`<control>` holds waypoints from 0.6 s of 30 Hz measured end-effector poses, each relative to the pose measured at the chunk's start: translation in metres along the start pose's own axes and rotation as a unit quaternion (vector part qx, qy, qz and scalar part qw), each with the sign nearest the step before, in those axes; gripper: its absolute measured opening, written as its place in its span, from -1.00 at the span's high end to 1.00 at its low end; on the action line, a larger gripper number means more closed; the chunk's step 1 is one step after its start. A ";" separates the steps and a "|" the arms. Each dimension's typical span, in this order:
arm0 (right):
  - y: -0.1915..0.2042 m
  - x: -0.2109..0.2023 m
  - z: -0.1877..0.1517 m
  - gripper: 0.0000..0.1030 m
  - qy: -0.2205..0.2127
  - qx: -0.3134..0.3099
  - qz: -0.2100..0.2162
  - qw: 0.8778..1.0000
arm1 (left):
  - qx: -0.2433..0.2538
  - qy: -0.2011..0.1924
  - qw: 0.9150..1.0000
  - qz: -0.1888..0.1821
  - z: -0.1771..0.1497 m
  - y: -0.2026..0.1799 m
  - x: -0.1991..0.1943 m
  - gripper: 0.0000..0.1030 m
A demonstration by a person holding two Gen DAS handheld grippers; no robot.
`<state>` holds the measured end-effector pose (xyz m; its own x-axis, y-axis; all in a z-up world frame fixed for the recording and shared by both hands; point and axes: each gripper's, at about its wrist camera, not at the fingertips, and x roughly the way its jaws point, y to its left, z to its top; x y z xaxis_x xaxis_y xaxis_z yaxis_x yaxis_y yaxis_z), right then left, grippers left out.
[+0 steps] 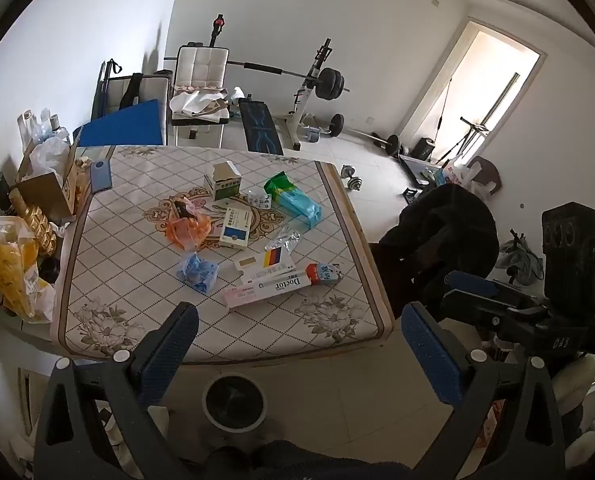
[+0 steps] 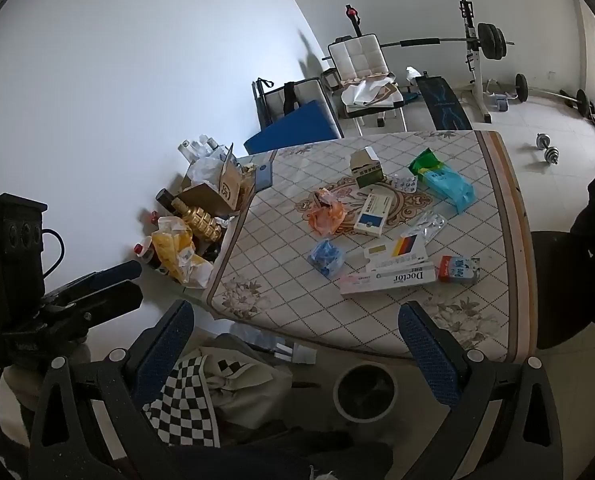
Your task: Collect trash
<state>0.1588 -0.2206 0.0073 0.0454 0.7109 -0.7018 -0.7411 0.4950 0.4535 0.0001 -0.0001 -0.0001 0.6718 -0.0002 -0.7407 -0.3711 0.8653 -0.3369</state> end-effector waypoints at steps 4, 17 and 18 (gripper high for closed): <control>0.000 0.002 -0.001 -1.00 0.000 0.000 0.000 1.000 | -0.001 -0.001 1.000 0.001 0.000 -0.001 0.001 -1.00; -0.001 0.002 -0.002 -1.00 0.001 -0.001 -0.001 1.000 | -0.002 -0.001 1.000 0.000 0.002 -0.001 0.000 -1.00; -0.001 0.002 -0.002 -1.00 0.001 -0.001 -0.001 1.000 | 0.000 0.000 1.000 0.000 0.002 -0.001 0.000 -1.00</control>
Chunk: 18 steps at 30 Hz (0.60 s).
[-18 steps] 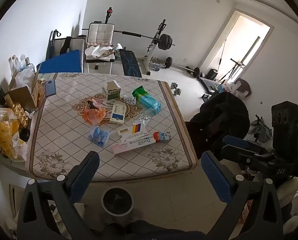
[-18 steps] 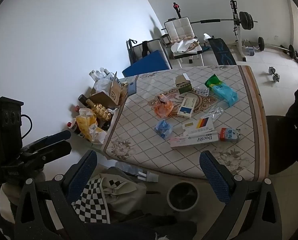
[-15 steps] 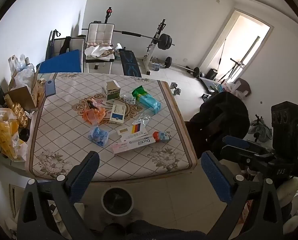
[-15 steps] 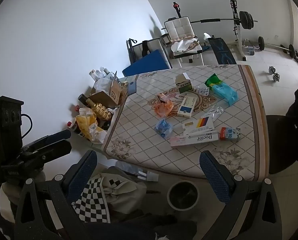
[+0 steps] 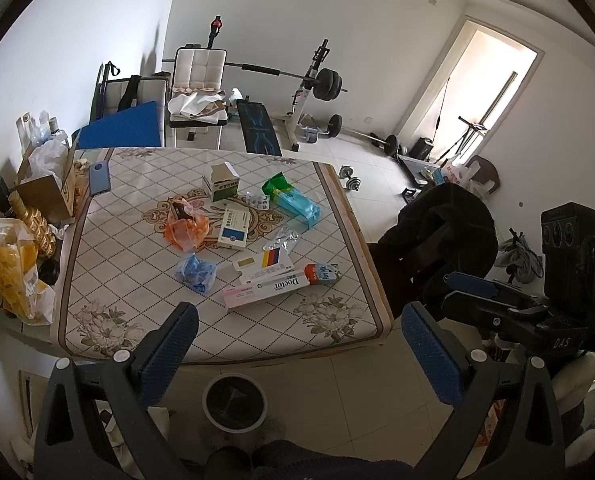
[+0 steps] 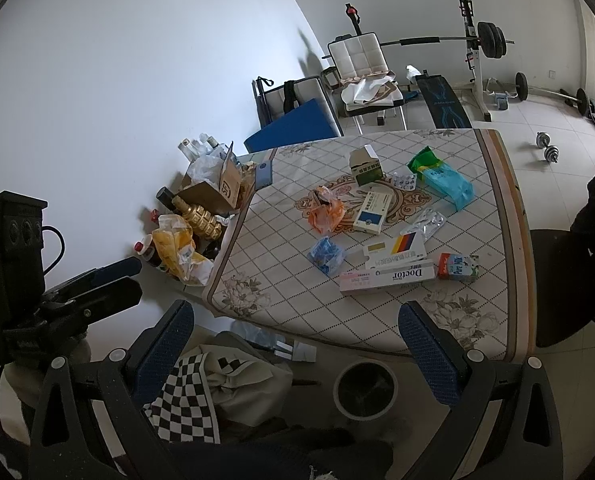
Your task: Collect trash
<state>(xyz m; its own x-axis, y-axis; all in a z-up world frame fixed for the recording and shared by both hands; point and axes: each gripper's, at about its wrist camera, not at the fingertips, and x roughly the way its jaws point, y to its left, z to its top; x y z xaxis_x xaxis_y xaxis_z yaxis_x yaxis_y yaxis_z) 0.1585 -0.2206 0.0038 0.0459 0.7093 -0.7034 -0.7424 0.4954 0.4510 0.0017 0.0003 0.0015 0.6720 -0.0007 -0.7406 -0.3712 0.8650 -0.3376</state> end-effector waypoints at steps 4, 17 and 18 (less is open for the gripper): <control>0.001 0.000 0.001 -1.00 0.000 0.000 0.000 1.000 | 0.001 0.000 1.000 0.000 0.000 0.000 0.000 -1.00; 0.001 -0.001 0.000 -1.00 -0.001 0.001 0.001 1.000 | 0.001 0.000 1.000 0.001 -0.001 0.000 0.000 -1.00; 0.000 0.000 0.000 -1.00 -0.001 0.001 0.000 1.000 | 0.002 0.000 1.000 0.001 -0.001 0.000 0.000 -1.00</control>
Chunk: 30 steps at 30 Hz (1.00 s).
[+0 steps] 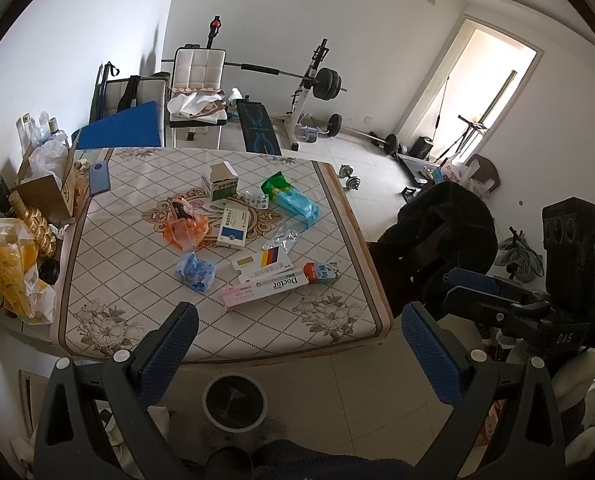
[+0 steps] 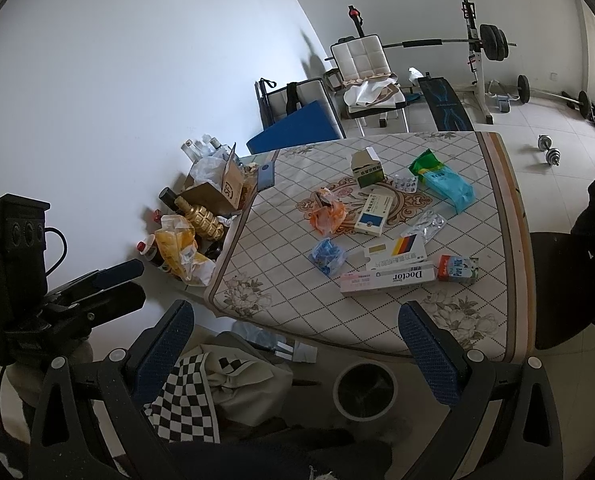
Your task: Collect trash
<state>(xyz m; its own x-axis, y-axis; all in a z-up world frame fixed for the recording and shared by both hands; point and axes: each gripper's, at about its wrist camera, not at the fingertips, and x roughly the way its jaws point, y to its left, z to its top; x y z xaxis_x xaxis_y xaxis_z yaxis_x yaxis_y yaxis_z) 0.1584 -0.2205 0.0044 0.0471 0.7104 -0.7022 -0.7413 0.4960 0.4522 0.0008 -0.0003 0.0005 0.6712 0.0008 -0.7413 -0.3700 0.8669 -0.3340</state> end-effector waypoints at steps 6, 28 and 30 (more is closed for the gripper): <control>0.000 0.000 -0.001 -1.00 0.000 0.001 0.000 1.000 | 0.000 -0.006 1.000 -0.005 0.002 -0.004 -0.002 -1.00; -0.057 0.072 -0.002 -1.00 0.029 0.118 -0.156 0.980 | 0.057 0.064 0.990 0.115 0.010 0.039 0.108 -1.00; -0.081 0.094 -0.009 -1.00 0.048 0.142 -0.184 0.971 | 0.103 0.108 0.976 0.156 0.004 0.049 0.149 -1.00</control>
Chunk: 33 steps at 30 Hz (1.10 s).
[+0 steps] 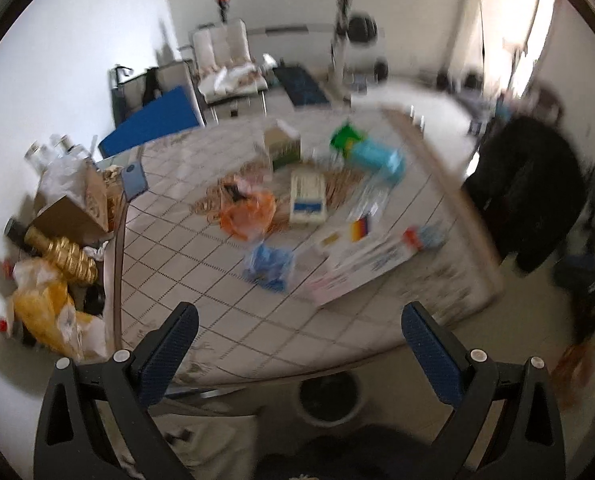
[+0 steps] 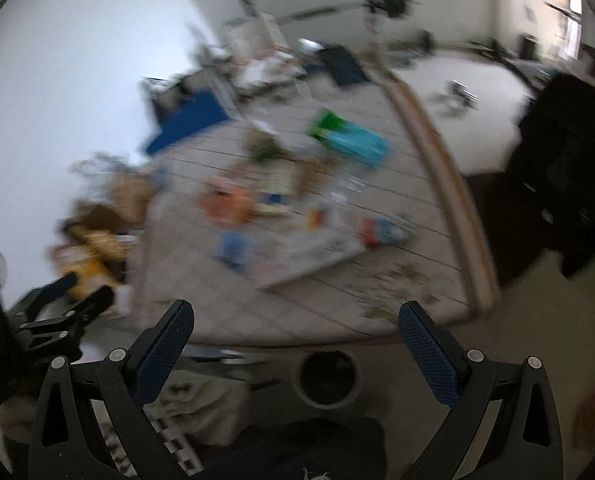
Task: Collect trash
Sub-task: 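Grasp the Doctor toothpaste box with the left tool while the right tool grasps the Pure Milk carton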
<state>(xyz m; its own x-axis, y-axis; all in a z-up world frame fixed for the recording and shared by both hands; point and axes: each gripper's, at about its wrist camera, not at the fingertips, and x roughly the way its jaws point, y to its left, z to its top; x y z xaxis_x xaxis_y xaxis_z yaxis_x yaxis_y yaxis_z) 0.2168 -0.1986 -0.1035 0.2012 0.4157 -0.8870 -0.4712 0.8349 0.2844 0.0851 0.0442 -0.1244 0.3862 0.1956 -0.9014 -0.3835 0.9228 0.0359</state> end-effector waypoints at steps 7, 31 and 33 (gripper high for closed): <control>-0.080 0.136 0.006 -1.00 0.099 0.055 -0.098 0.989 | 0.170 0.107 0.978 0.053 0.011 -0.048 0.132 -1.00; -0.198 0.301 0.084 -1.00 0.248 -0.118 -0.082 0.958 | 0.238 0.243 0.939 0.051 0.054 -0.158 0.293 -0.02; -0.183 0.300 0.094 -1.00 0.239 -0.169 -0.079 0.953 | 0.172 0.257 0.949 0.058 0.047 -0.151 0.289 -0.02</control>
<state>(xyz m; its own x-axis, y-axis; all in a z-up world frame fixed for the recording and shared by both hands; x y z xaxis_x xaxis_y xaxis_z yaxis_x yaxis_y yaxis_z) 0.4443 -0.1924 -0.3876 -0.0830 0.0161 -0.9964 -0.7334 0.6760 0.0721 0.2947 -0.0228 -0.3703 -0.1366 0.1962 -0.9710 -0.0676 0.9761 0.2068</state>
